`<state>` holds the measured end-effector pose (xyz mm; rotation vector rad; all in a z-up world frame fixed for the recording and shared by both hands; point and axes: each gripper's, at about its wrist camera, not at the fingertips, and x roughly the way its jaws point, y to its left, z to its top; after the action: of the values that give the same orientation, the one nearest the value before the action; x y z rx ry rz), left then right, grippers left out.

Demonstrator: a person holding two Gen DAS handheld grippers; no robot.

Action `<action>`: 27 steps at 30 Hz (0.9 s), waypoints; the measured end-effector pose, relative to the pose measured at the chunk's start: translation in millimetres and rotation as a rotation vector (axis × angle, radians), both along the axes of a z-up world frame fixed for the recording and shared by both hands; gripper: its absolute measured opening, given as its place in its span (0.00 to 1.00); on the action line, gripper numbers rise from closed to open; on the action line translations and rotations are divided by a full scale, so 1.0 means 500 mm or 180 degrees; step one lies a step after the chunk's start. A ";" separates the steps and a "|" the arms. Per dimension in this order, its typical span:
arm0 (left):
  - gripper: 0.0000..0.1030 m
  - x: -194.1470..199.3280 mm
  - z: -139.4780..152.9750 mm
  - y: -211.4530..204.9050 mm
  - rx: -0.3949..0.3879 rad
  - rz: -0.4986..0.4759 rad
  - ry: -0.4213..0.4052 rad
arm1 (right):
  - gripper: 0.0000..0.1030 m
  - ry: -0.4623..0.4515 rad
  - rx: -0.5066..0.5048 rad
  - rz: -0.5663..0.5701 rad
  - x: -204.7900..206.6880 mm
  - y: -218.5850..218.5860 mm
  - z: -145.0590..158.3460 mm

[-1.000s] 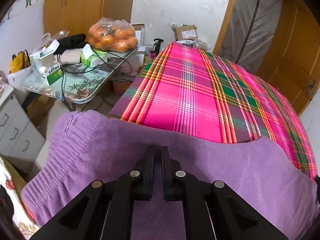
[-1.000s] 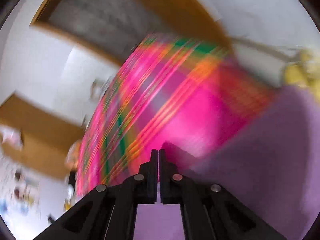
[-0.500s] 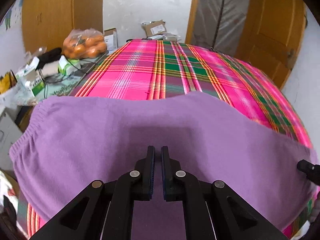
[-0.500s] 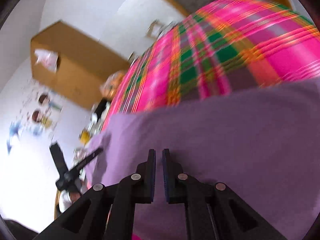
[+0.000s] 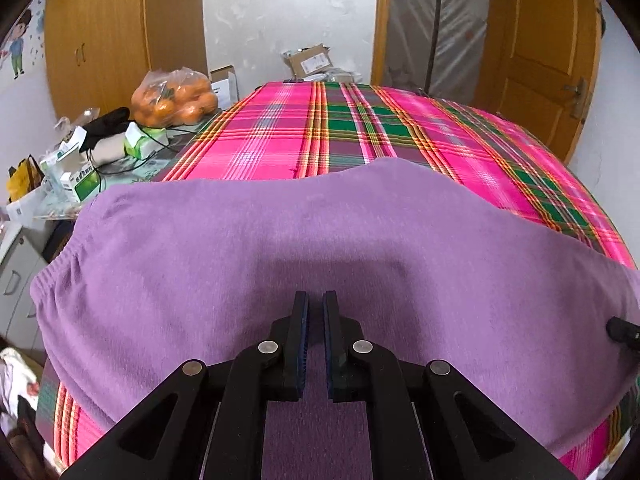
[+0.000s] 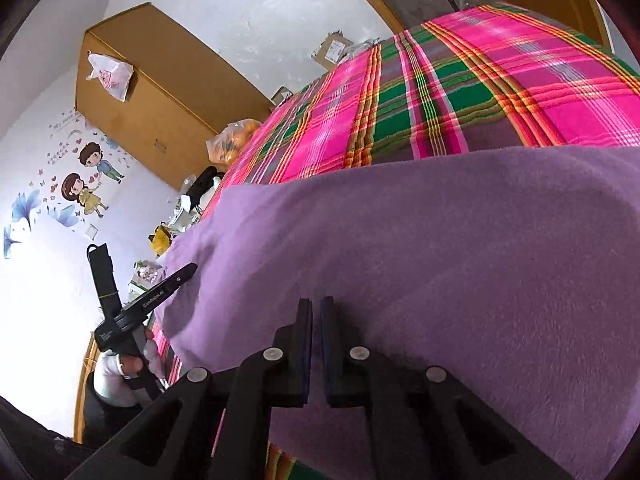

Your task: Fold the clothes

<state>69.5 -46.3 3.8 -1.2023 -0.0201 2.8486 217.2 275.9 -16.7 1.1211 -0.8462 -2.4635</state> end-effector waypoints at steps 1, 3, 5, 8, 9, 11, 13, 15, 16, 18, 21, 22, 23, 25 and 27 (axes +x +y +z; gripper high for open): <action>0.07 0.002 0.000 0.000 0.0000 -0.0003 0.0004 | 0.03 0.0011 0.0018 -0.0010 -0.001 -0.002 0.000; 0.08 0.006 0.000 0.001 -0.0002 -0.0007 0.0014 | 0.04 0.0029 0.0054 -0.0032 -0.003 -0.006 0.002; 0.08 0.008 0.000 0.000 -0.0003 -0.0010 0.0021 | 0.04 0.0038 0.0085 -0.0045 -0.008 -0.008 0.006; 0.09 0.010 0.000 0.001 0.0004 -0.0018 0.0023 | 0.04 0.0073 0.0157 -0.0026 -0.003 -0.009 0.009; 0.09 0.011 0.000 0.001 0.0005 -0.0022 0.0023 | 0.04 0.0094 0.0199 -0.0004 -0.001 -0.012 0.011; 0.09 0.014 0.001 0.001 0.0007 -0.0029 0.0022 | 0.08 0.0159 0.0283 0.0102 0.002 -0.029 0.015; 0.09 0.017 0.002 0.001 0.0007 -0.0034 0.0024 | 0.09 0.0213 0.0339 0.0233 0.002 -0.050 0.019; 0.09 0.019 0.002 0.001 0.0005 -0.0039 0.0026 | 0.09 0.0231 0.0346 0.0375 -0.002 -0.074 0.019; 0.09 0.020 0.001 -0.001 0.0006 -0.0042 0.0028 | 0.09 0.0232 0.0352 0.0421 -0.005 -0.084 0.018; 0.09 0.023 0.000 -0.002 0.0008 -0.0046 0.0034 | 0.09 0.0236 0.0347 0.0469 -0.012 -0.095 0.017; 0.09 0.029 -0.001 -0.003 -0.0010 -0.0058 0.0056 | 0.09 0.0243 0.0351 0.0544 -0.024 -0.111 0.017; 0.09 0.030 -0.001 -0.003 -0.0016 -0.0062 0.0064 | 0.09 0.0244 0.0359 0.0574 -0.027 -0.116 0.018; 0.10 0.031 -0.002 -0.004 -0.0017 -0.0065 0.0072 | 0.09 0.0246 0.0366 0.0604 -0.031 -0.122 0.018; 0.09 0.034 -0.002 -0.007 -0.0013 -0.0074 0.0089 | 0.09 0.0249 0.0380 0.0664 -0.039 -0.134 0.020; 0.10 0.040 -0.003 -0.015 -0.0008 -0.0064 0.0106 | 0.09 0.0255 0.0394 0.0803 -0.049 -0.157 0.021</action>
<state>89.8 -54.0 2.4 -1.1484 -0.0032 2.8516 192.8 197.5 -6.2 1.0877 -0.5011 -2.3572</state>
